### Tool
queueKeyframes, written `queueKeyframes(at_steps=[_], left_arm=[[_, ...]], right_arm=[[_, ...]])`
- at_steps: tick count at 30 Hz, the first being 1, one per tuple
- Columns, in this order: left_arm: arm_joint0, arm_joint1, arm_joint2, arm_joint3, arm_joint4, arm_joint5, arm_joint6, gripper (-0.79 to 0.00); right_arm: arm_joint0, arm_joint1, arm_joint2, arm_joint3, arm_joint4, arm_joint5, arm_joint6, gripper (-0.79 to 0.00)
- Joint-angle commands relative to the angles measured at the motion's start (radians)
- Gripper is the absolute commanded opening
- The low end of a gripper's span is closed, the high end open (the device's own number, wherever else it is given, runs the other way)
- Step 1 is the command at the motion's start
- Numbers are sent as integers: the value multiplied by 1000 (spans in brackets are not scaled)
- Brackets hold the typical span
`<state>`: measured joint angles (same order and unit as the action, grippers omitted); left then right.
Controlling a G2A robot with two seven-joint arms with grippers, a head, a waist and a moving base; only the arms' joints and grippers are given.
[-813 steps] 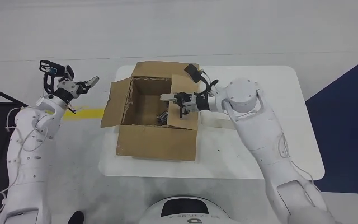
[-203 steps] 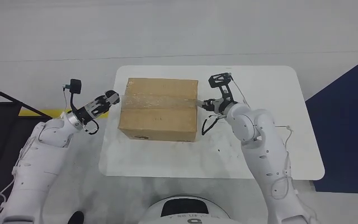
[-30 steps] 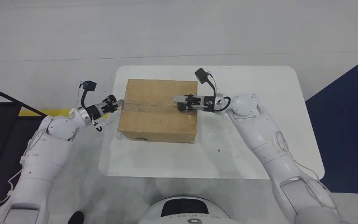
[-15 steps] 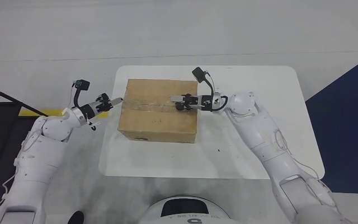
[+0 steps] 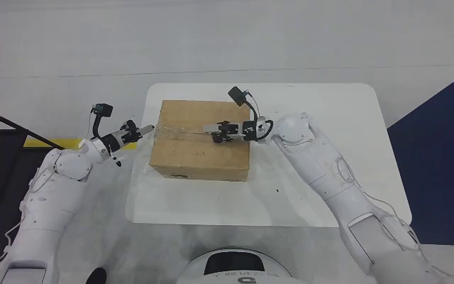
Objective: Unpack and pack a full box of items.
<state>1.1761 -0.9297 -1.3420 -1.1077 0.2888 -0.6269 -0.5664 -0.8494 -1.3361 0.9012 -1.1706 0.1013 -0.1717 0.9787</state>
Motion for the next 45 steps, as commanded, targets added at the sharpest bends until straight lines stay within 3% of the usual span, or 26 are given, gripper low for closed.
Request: queueKeyframes(at_steps=[1,16,30,37,45], left_arm=[[1,0,-2,4,-3,-3,2,0],[9,-2,-7,20,-48,-43,10,0],[9,-2,-7,20,-48,-43,10,0],[9,-2,-7,20,-48,-43,10,0],[9,-2,-7,20,-48,-43,10,0]], right_arm=[[17,-9,-20,22,8,-3,-6,0],[117,-84,-140,159,75,-26,-82,0],[111,-86,-139,149,89,-37,-89,0],[130,-118,-161,170,187,83,-115,0],[198,-178,-230,265,229,110,-140,0]])
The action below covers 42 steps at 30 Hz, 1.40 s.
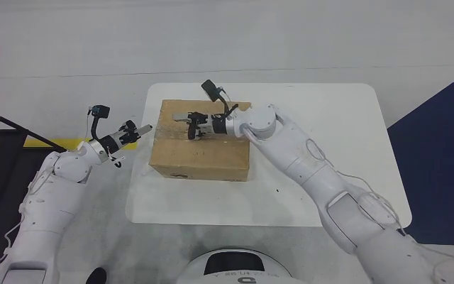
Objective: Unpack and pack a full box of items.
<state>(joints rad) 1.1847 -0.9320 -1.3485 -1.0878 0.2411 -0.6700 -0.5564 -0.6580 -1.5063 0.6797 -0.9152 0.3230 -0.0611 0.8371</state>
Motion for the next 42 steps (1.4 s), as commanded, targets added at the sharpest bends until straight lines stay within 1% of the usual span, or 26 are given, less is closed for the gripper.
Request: queueKeyframes(at_steps=[1,11,18,21,26,32,42], left_arm=[[0,0,0,0,0,0,0,0],[0,0,0,0,0,0,0,0],[1,0,0,-1,2,4,2,0],[12,1,0,-19,46,32,20,0],[18,3,0,-33,120,55,39,0],[21,-1,12,-34,129,53,48,0],[0,-9,41,-17,139,47,41,0]], right_arm=[[13,-16,-16,22,15,-5,0,0],[79,-102,-69,175,109,-71,0,0],[120,-161,-103,270,133,-84,2,0],[134,-185,-112,305,144,-100,4,0],[153,-224,-124,358,156,-120,6,0],[172,-263,-124,422,174,-142,1,0],[188,-318,-120,508,189,-158,-5,0]])
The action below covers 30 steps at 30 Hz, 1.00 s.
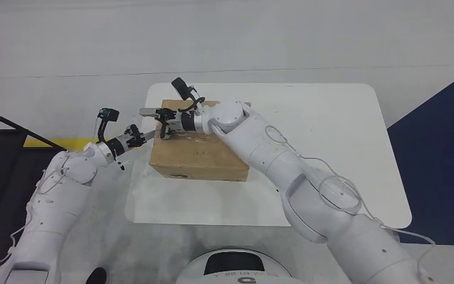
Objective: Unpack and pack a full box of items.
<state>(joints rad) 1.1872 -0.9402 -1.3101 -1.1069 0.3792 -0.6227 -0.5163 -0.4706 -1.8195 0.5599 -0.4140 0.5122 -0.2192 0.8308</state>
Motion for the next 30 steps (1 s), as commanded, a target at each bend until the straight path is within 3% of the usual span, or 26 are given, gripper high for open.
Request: queueKeyframes(at_steps=[1,9,15,24,30], left_arm=[[-5,-2,5,3,2,-1,0,0],[-20,-8,25,6,5,-4,0,0],[-27,-11,29,9,4,-4,0,0],[-38,-18,55,-6,12,5,-21,0],[-49,-16,38,11,1,14,-22,0]], right_arm=[[2,-10,-1,13,-3,-1,2,0],[13,-45,4,60,-4,-22,28,0],[38,-38,59,96,39,-153,63,0],[19,48,181,122,95,-434,88,0],[-49,140,291,63,133,-627,129,0]])
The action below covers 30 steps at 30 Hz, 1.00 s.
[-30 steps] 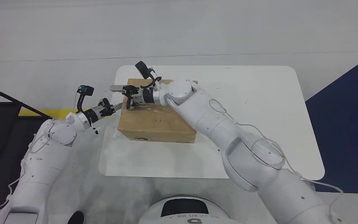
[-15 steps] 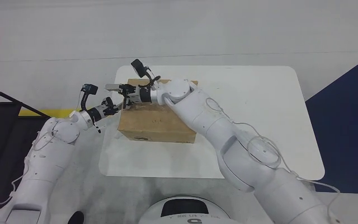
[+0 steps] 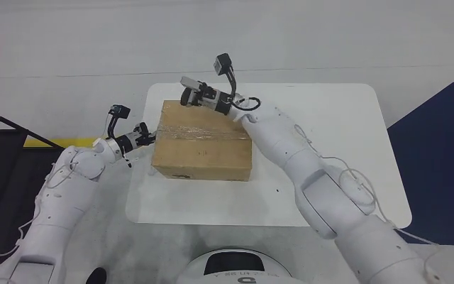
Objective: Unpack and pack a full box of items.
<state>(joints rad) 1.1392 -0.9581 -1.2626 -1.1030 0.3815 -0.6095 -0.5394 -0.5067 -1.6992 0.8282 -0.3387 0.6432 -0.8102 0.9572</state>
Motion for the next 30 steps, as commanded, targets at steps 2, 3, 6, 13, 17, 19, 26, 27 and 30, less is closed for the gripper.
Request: queueKeyframes(at_steps=[2,3,6,13,17,19,26,27,30], left_arm=[[-2,7,-30,19,-1,-2,3,0],[-3,10,-42,26,-1,-3,3,0],[0,19,-76,33,-7,-10,1,0],[28,39,-165,27,-36,-22,13,0],[44,46,-211,13,-90,-54,32,0],[44,46,-211,13,-90,-54,32,0],[44,46,-211,13,-90,-54,32,-1],[44,46,-211,13,-90,-54,32,-1],[44,46,-211,13,-90,-54,32,0]], right_arm=[[-48,56,57,-65,-18,-70,-17,0],[-73,77,77,-102,-33,-85,-32,0],[-171,143,155,-232,-97,-114,-84,0],[-625,300,489,-868,-343,31,-229,0],[-875,332,636,-1150,-428,98,-340,0],[-948,335,663,-1212,-452,118,-397,0],[-967,336,668,-1224,-454,126,-414,0],[-966,336,668,-1223,-454,125,-413,0],[-966,336,668,-1223,-454,125,-413,0]])
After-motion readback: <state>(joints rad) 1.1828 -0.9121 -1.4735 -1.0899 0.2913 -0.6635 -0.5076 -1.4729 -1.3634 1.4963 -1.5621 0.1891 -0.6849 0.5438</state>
